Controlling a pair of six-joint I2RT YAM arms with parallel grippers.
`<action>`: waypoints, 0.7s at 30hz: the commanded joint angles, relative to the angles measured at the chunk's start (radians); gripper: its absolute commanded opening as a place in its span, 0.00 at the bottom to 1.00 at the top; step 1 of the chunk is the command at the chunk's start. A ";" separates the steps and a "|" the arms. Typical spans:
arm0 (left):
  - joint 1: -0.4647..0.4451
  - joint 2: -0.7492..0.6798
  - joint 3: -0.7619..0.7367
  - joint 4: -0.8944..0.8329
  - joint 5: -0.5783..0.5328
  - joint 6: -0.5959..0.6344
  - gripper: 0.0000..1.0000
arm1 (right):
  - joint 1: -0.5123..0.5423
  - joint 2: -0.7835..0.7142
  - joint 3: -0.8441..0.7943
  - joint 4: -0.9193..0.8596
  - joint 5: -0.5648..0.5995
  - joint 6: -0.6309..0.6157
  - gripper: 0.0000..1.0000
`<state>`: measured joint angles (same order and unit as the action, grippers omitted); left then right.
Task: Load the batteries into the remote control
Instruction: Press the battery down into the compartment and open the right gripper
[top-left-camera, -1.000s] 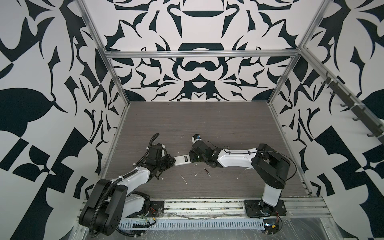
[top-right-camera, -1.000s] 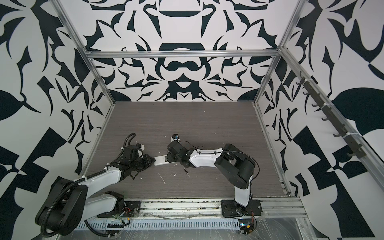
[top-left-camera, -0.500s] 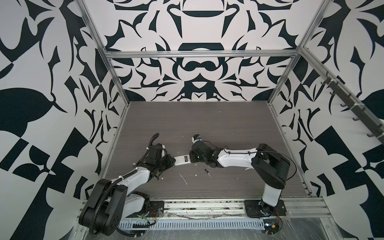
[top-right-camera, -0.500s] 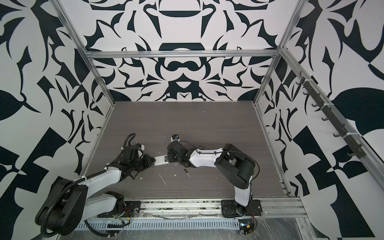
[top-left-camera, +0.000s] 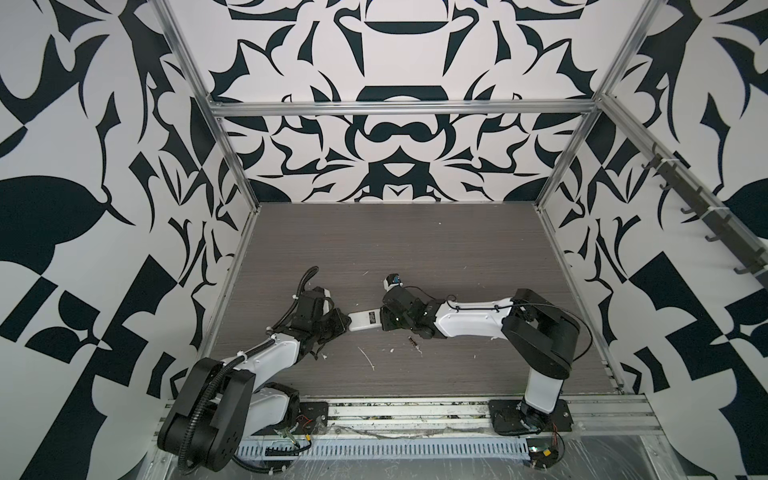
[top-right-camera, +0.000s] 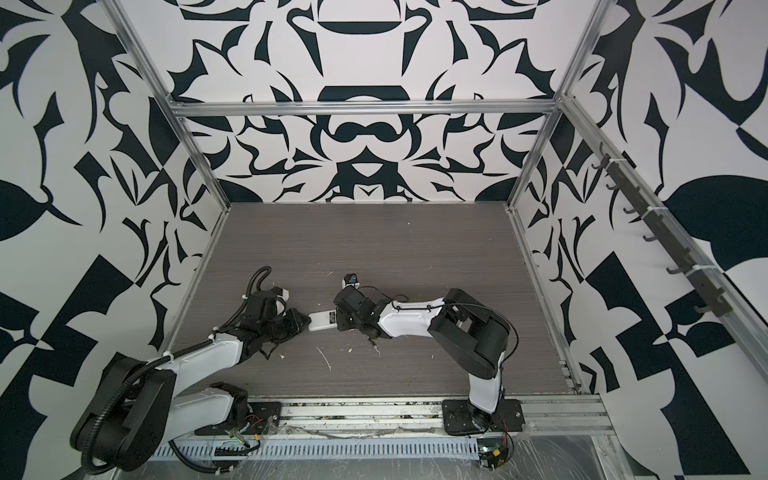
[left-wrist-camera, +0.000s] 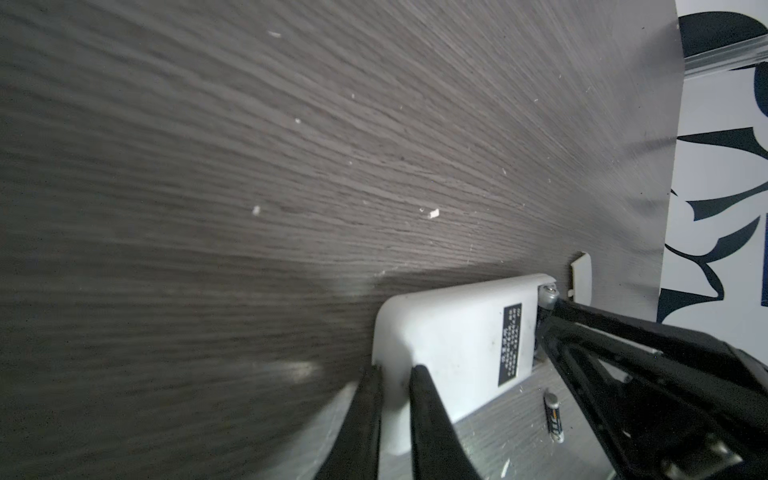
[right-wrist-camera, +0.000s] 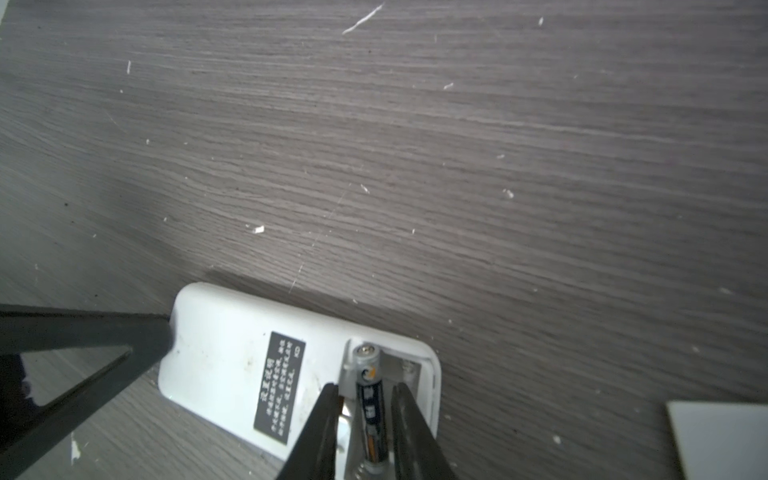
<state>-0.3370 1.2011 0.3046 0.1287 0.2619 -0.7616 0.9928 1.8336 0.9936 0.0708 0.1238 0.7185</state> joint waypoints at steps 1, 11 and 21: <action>-0.002 -0.003 -0.019 -0.001 -0.005 -0.001 0.17 | 0.011 -0.018 -0.002 -0.005 0.009 0.018 0.26; -0.003 -0.002 -0.022 0.004 -0.009 -0.001 0.17 | 0.030 -0.010 0.007 -0.010 0.010 0.025 0.26; -0.003 0.000 -0.022 0.006 -0.010 -0.001 0.17 | 0.035 -0.020 0.005 -0.017 0.021 0.023 0.26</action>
<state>-0.3370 1.2007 0.3023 0.1375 0.2584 -0.7620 1.0153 1.8336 0.9936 0.0658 0.1421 0.7353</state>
